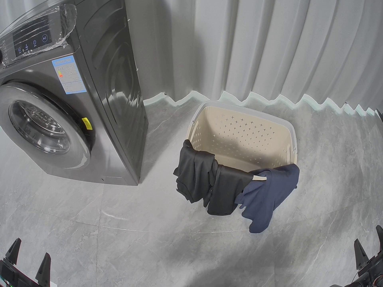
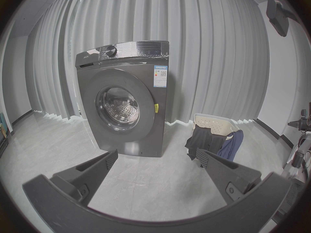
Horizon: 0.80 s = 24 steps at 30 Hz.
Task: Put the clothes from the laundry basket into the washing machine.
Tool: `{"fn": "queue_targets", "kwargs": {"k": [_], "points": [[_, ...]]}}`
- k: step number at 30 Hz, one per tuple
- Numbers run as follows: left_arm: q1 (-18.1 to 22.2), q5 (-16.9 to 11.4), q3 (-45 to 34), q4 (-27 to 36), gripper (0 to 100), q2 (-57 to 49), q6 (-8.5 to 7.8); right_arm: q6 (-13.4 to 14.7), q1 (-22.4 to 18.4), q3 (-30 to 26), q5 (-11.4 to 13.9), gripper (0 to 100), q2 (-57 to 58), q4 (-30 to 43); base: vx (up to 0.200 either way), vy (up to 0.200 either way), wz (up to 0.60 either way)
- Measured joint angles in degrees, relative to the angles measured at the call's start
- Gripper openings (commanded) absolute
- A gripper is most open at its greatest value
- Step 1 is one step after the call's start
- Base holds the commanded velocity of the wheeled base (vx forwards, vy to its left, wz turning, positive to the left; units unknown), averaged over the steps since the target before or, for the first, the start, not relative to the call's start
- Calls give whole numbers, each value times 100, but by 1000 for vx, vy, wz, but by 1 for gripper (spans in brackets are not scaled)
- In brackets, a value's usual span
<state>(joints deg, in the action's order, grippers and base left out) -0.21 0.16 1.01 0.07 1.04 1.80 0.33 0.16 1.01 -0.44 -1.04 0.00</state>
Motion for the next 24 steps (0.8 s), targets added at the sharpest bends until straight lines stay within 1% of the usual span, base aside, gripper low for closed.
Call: {"fn": "queue_targets", "kwargs": {"k": [2,11,24], "points": [[2,0,0,4,100,0,2,2,-2,0,0,100,0,0,200,0,0],[5,0,0,2,100,0,7,0,2,0,0,100,0,0,0,0,0],[0,0,0,2,100,0,2,2,-2,0,1,100,0,0,0,-200,0]]}}
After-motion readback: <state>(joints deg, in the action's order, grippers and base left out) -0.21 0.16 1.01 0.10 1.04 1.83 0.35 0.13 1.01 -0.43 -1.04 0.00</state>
